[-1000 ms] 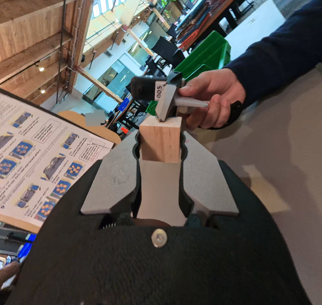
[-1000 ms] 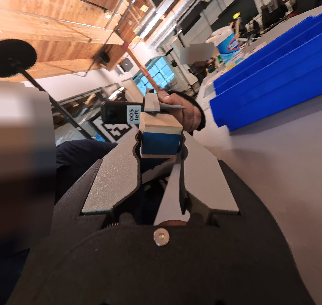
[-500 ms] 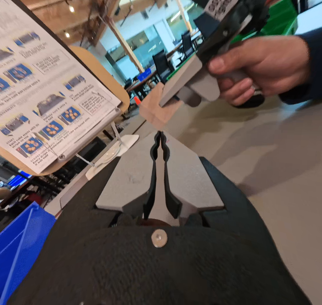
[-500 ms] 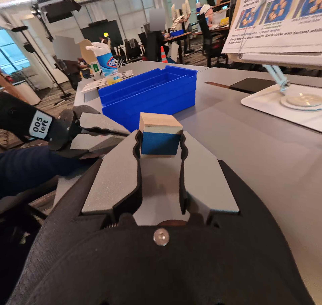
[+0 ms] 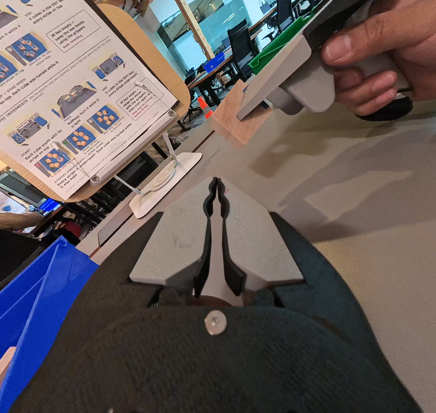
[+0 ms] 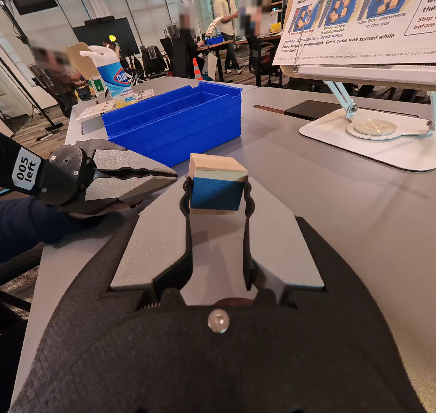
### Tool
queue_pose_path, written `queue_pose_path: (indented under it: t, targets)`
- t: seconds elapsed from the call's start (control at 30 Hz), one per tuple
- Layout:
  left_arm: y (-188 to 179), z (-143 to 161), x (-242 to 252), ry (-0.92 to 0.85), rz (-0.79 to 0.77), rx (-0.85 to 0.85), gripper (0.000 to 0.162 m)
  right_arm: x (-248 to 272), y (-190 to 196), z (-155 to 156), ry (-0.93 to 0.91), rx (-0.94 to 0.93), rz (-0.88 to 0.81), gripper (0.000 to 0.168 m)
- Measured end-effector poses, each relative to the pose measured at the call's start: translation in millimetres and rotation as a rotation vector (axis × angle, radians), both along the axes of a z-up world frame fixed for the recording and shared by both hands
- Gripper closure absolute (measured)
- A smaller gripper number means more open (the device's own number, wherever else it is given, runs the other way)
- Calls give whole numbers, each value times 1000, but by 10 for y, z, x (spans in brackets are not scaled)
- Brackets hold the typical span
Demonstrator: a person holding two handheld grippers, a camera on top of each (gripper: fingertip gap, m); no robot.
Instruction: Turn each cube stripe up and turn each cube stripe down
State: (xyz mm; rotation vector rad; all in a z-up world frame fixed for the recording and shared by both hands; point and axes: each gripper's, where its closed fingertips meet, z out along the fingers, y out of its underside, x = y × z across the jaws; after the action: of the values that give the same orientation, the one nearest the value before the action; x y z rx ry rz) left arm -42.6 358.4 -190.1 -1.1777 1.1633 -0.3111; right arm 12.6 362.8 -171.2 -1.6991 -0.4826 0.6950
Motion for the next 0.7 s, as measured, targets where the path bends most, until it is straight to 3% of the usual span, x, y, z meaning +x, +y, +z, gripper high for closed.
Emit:
queue_pose_path:
  t: [0.7]
  targets:
    - [-13, -85, 34, 49, 3, 13, 162, -24, -15, 7, -5, 6, 9, 126]
